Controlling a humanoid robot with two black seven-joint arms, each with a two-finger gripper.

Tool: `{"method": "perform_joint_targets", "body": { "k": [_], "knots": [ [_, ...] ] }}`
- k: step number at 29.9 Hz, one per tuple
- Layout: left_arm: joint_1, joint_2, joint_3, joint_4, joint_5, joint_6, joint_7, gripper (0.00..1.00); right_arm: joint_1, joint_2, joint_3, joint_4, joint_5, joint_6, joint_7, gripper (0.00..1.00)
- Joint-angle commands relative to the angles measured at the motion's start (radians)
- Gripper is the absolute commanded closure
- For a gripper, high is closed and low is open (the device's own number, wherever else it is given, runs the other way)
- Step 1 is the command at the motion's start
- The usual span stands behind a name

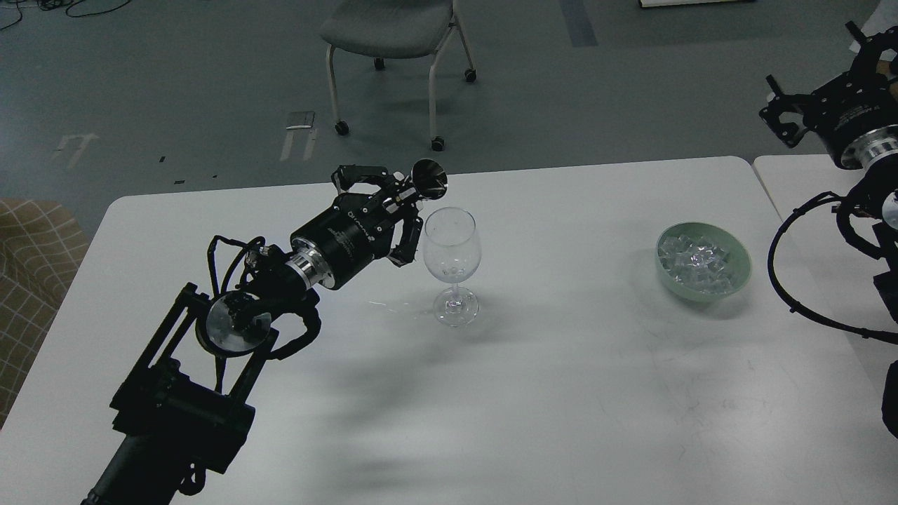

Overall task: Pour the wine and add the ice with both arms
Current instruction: 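Carry the jigger with the left gripper over the wine glass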

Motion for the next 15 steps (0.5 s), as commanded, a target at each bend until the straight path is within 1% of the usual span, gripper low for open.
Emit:
{"method": "perform_joint_targets", "body": {
  "k": [1,5,9,15],
  "knots": [
    [-0.022,0.024,0.025,0.001,0.015,-0.004,0.008,0.89,-0.002,-0.001,0.003,0.001,0.001,0.0,0.0,0.0],
    [-0.043,0.056,0.034,0.002,0.051,-0.006,0.011,0.89,-0.002,0.001,0.003,0.004,0.0,0.0,0.0,0.0],
    [-0.049,0.069,0.034,0.002,0.058,-0.006,0.024,0.89,-0.002,0.004,0.003,0.004,0.001,0.0,0.0,0.0],
    [-0.074,0.079,0.036,0.001,0.087,-0.006,0.027,0.89,-0.002,0.009,0.005,0.005,0.001,0.0,0.0,0.0]
  ]
}}
